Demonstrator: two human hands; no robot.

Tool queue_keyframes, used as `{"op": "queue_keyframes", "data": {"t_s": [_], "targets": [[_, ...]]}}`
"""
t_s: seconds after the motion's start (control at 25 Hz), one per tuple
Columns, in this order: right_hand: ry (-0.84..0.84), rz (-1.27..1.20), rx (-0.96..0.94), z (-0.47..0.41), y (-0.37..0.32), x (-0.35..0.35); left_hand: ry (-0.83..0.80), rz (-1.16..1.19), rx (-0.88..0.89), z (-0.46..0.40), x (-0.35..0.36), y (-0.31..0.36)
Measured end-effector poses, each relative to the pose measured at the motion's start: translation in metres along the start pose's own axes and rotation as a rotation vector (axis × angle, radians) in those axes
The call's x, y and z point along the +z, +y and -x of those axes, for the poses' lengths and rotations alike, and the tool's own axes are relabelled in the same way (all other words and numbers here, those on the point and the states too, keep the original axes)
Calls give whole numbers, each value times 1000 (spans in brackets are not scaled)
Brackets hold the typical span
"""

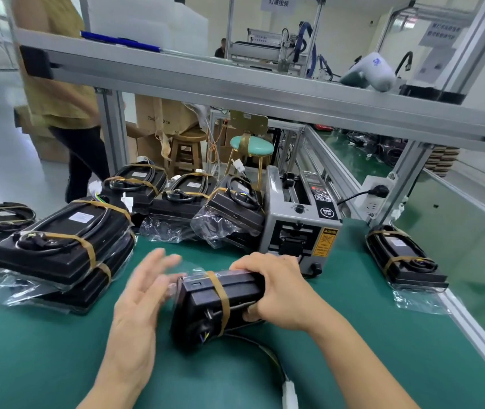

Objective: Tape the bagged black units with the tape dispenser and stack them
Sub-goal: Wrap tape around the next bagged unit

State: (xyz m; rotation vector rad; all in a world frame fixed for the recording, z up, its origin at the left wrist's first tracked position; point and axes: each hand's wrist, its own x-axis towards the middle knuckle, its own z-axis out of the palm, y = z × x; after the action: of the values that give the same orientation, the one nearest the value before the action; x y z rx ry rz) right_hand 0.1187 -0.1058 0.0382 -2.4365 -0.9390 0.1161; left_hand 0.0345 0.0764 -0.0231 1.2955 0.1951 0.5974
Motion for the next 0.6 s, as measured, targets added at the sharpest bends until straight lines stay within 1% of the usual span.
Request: {"op": "queue_keyframes", "data": {"t_s": [0.04, 0.08, 0.12, 0.16, 0.2, 0.24, 0.28, 0.32, 0.36, 0.4, 0.44, 0.48, 0.52, 0.6], "targets": [[-3, -1, 4, -2, 0, 0, 103, -105, 69, 1, -3, 2], [-8, 5, 3, -4, 0, -1, 188, -270, 202, 2, -6, 6], [-10, 16, 6, -6, -1, -1, 188, -416, 359, 2, -9, 10], [-10, 26, 15, -8, -2, -1, 99, -461, 452, 4, -9, 11], [-4, 36, 25, -10, -3, -1, -48, -434, 408, 7, -5, 12], [4, 52, 27, -11, -5, 0, -189, -378, 289, 10, -2, 12], [10, 70, 20, -10, -7, 2, -279, -325, 168, 11, 1, 10], [0, 76, 4, -7, -7, 2, -298, -298, 85, 10, 3, 6], [-30, 60, -16, -3, -6, 2, -290, -286, 61, 9, 4, 2], [-65, 6, -29, 3, -2, -1, -263, -296, 73, 8, 5, -2], [-78, -100, -23, 8, 4, -4, -237, -300, 97, 9, 5, -3], [-36, -238, 8, 14, 11, -8, -210, -289, 120, 10, 5, -4], [87, -381, 78, 18, 19, -11, -182, -271, 131, 10, 5, -5], [452, -630, 340, 17, 35, -14, -138, -291, 160, 9, 3, -12]]}}
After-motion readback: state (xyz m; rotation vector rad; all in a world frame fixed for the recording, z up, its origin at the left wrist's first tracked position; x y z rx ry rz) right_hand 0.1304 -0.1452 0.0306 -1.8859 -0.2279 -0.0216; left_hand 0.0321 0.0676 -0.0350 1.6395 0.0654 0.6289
